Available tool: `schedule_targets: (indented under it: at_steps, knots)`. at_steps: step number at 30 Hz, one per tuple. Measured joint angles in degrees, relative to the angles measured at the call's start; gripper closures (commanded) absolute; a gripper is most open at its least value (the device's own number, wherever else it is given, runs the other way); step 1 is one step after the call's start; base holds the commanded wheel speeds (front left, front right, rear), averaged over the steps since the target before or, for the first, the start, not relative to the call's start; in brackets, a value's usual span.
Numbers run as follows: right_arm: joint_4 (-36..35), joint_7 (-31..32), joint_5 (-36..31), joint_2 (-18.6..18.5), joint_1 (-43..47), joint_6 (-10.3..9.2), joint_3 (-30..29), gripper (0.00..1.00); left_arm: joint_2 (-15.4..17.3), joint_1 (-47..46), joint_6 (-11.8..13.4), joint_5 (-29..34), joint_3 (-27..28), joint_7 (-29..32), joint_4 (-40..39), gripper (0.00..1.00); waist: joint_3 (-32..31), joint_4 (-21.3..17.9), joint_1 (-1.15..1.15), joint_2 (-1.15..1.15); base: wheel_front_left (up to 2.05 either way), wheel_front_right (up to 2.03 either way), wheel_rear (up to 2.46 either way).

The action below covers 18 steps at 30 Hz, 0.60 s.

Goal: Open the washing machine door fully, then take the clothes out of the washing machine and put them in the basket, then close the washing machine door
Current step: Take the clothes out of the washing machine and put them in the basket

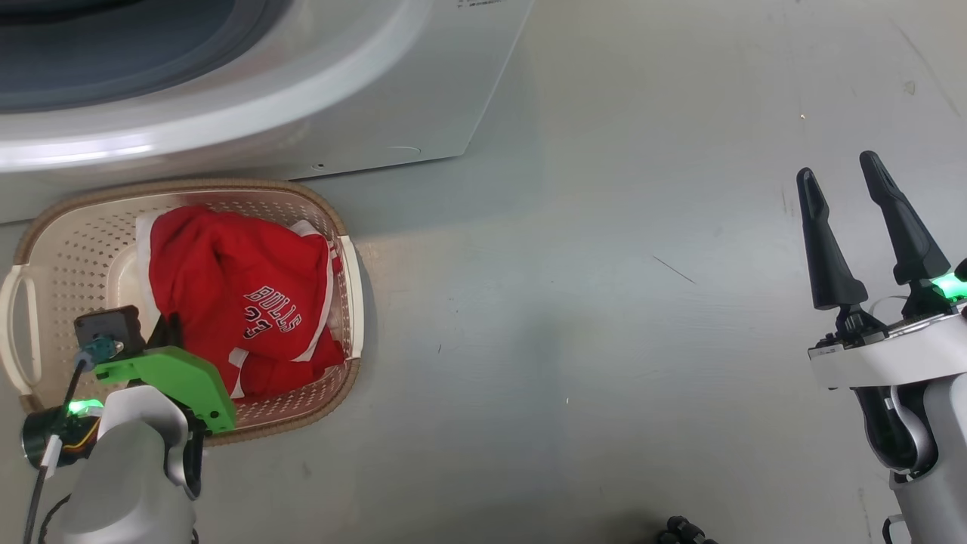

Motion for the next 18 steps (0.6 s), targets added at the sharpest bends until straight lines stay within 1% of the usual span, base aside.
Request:
schedule_targets:
  at_steps: [5,6,7,8,10,15,18]
  knots:
    - [0.01,0.01,0.0,-0.14,-0.06,0.0,-0.19,0.0,-0.53,-0.03,0.46,-0.68,0.38,0.66,2.45,0.99,0.07,0.27,0.0,0.0,0.0,0.0,0.0]
    - [0.01,0.01,0.0,-0.18,-0.17,0.0,-0.21,0.0,-0.64,-0.04,0.46,-1.0,0.59,1.11,2.99,0.64,0.06,0.33,0.0,0.0,0.0,0.0,0.0]
    - [0.01,0.01,0.0,-0.19,-0.28,0.0,-0.23,0.0,-0.75,-0.06,0.58,-1.37,0.86,1.46,3.63,0.53,0.03,0.41,0.0,0.0,0.0,0.0,0.0]
    - [0.02,0.01,0.0,-0.2,-0.37,0.0,-0.24,0.0,-0.91,-0.07,1.03,-1.94,1.44,1.52,4.17,0.0,0.0,0.49,0.0,0.0,0.0,0.0,0.0]
    - [0.15,0.01,-0.01,-0.2,-0.51,0.0,-0.46,0.0,-1.29,-0.14,1.1,-3.56,2.0,2.2,5.38,0.0,-0.16,0.68,0.0,0.0,0.0,0.0,0.0]
    - [0.6,0.0,-0.02,-0.14,-0.51,0.0,-0.31,0.0,-1.79,-0.25,1.03,-3.48,1.38,1.86,6.37,0.0,-1.16,1.29,0.0,0.0,0.0,0.0,0.0]
    - [0.96,0.0,-0.04,0.05,-0.51,0.0,-0.21,0.0,-1.79,-0.33,0.11,-3.1,0.54,0.42,7.0,0.0,-2.26,1.82,0.0,0.0,0.0,0.0,0.0]
